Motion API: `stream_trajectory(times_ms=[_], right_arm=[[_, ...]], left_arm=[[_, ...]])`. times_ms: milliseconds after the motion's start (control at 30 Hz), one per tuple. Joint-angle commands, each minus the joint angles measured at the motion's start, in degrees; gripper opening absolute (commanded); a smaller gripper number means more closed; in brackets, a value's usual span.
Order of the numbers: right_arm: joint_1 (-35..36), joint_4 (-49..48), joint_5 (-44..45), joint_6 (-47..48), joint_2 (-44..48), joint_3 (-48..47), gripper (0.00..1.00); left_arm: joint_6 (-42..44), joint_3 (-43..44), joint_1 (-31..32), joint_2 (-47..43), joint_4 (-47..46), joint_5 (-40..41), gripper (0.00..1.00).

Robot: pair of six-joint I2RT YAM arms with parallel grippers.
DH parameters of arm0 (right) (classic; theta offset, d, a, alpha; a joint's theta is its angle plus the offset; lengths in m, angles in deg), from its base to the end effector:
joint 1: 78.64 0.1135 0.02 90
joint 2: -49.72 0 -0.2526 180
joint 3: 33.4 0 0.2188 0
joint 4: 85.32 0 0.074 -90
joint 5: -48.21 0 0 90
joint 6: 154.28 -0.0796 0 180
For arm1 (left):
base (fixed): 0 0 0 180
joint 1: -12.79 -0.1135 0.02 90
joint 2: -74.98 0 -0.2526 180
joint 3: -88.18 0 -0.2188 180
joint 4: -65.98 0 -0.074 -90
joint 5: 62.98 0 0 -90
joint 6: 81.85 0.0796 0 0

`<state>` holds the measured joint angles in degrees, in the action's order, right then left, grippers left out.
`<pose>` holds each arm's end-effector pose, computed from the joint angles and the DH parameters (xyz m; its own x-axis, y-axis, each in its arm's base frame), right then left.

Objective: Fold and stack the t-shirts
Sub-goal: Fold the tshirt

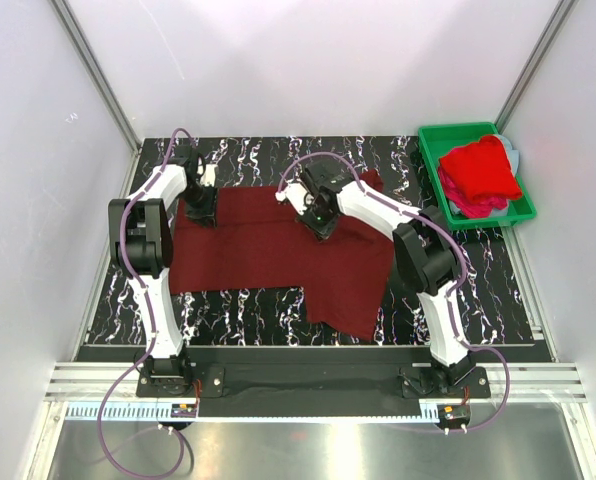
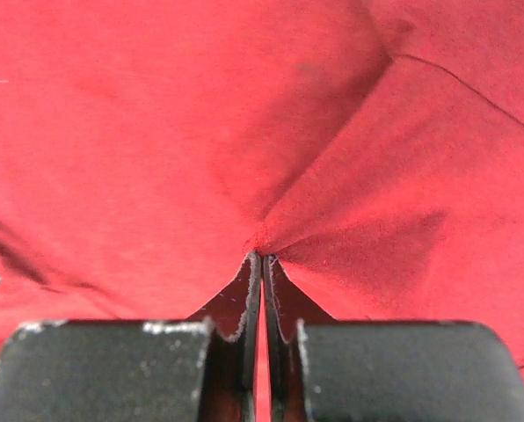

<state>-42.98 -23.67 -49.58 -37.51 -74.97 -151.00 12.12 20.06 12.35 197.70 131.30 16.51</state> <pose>0.3482 0.2631 0.1517 -0.3979 -0.8347 -0.3806 -0.8924 0.4484 -0.0505 0.4080 -0.0114 0.1370 -0.9661 0.0607 -0.2509 0.1032 0.9817 -0.1601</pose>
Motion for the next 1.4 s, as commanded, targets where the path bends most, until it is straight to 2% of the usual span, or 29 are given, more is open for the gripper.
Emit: stream_trajectory(times_ms=[0,267,367,400,467,500,667,767,967,1033,1100,1367], right_arm=[[1.34,1.64,-2.49,-1.19,5.32,-0.53,0.06],[1.52,2.87,-2.67,-0.75,7.61,1.41,0.05],[1.43,4.01,-3.11,-0.57,5.96,1.41,0.18],[1.52,4.88,-3.28,-0.57,5.25,0.8,0.34],[1.52,4.98,-3.2,-1.53,3.75,0.35,0.46],[1.43,4.8,-3.19,-1.89,3.57,0.35,0.48],[0.82,1.03,-0.74,-3.64,6.2,1.23,0.51],[-2.86,0.23,-0.29,-7.5,6.3,-1.22,0.52],[-15.08,-2.05,-2.48,-13.92,5.25,-3.86,0.51],[-19.46,-3.54,-4.5,-15.77,4.28,-4.74,0.52],[-23.07,-4.25,-8.53,-17.17,2.53,-6.58,0.52],[-26.25,-2.32,-18.04,-18.32,-4.95,-15.73,0.52]], left_arm=[[-0.45,0.63,0.18,-3.01,-1.33,-0.22,0.37],[-0.54,1.07,0.1,-2.83,-1.16,-0.48,0.37],[-0.63,0.72,0.18,-2.92,-1.33,-0.4,0.37],[-0.54,0.54,0.1,-3.18,-1.33,-0.4,0.37],[-0.54,0.45,0.18,-3.27,-1.24,-0.48,0.37],[-0.54,0.37,0.1,-3.27,-1.33,-0.48,0.37],[-0.36,0.01,0.18,-3.98,-1.24,-0.05,0.37],[-0.36,0.1,0.18,-3.8,-1.16,0.04,0.37],[0.69,2.21,0.18,-3.01,0.07,-1.09,0.39],[0.52,3.0,0.1,-3.27,0.34,-1.89,0.55],[1.04,3.0,-0.25,-3.71,0.43,-3.37,0.6],[0.69,6.78,-1.92,1.46,0.95,-1.29,0.62]])
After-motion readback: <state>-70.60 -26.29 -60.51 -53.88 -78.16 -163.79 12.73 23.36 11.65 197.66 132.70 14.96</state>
